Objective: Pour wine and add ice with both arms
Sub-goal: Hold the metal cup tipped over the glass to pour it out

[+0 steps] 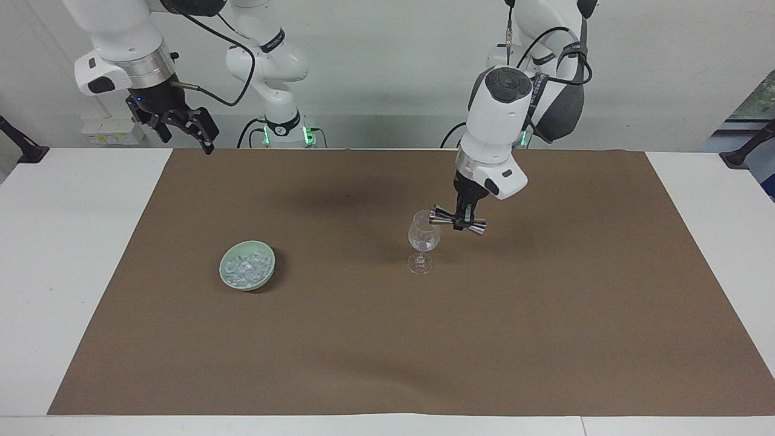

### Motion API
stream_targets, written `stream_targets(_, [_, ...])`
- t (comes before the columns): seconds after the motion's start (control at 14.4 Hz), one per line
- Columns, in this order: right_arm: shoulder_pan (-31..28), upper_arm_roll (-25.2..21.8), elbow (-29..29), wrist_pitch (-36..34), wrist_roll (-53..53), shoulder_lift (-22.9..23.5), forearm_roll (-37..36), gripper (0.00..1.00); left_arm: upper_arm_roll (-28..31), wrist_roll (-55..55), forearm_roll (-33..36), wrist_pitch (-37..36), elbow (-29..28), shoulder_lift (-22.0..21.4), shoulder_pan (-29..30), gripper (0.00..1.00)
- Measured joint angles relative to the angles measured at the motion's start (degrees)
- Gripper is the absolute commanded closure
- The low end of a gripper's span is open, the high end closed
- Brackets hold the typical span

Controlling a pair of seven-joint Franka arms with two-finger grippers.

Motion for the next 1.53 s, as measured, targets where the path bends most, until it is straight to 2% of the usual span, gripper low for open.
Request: stream_targets(1.53, [0.0, 0.0, 0.0, 0.0, 0.0, 0.0, 0.0, 0.00, 0.0, -1.6, 5.5, -3.5, 2.4, 1.0, -2.9, 1.00])
